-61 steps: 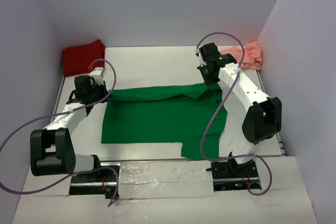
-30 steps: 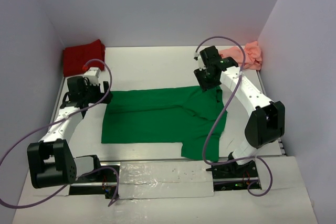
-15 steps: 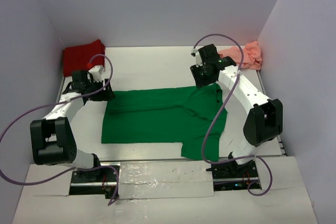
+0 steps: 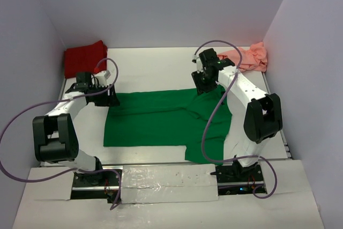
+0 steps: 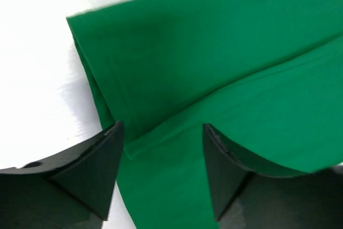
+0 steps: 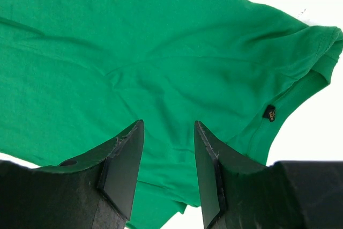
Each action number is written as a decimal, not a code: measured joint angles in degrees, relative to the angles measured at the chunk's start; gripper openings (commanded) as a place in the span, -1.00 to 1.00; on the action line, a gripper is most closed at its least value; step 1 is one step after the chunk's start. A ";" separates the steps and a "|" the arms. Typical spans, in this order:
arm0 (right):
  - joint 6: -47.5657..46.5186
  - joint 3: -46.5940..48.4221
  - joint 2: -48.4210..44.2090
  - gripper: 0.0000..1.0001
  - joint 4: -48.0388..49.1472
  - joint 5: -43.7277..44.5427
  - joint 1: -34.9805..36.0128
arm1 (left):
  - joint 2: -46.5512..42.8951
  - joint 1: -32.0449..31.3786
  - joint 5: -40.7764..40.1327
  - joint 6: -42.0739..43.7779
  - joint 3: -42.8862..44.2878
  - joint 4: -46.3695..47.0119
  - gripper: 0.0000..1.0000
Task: Fold and stack the t-shirts
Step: Fold the flattened tshirt in 1/3 of the way
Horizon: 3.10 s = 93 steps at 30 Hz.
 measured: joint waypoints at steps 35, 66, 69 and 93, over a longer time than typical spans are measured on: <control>-16.00 -10.91 -19.54 0.07 -8.26 -1.05 0.00 | -13.27 0.96 4.85 26.77 -0.15 -27.10 -0.08; -14.88 -17.31 -18.53 0.06 -5.31 -2.97 0.00 | -18.62 8.35 -4.20 22.10 -14.08 5.22 0.08; -13.51 -17.49 -13.75 0.05 -4.15 -3.58 0.04 | -15.58 8.35 -3.56 17.11 -11.54 8.70 0.08; -10.25 -21.18 -4.37 -0.24 6.69 17.90 22.60 | -17.57 8.35 -0.20 5.81 -12.33 15.41 0.14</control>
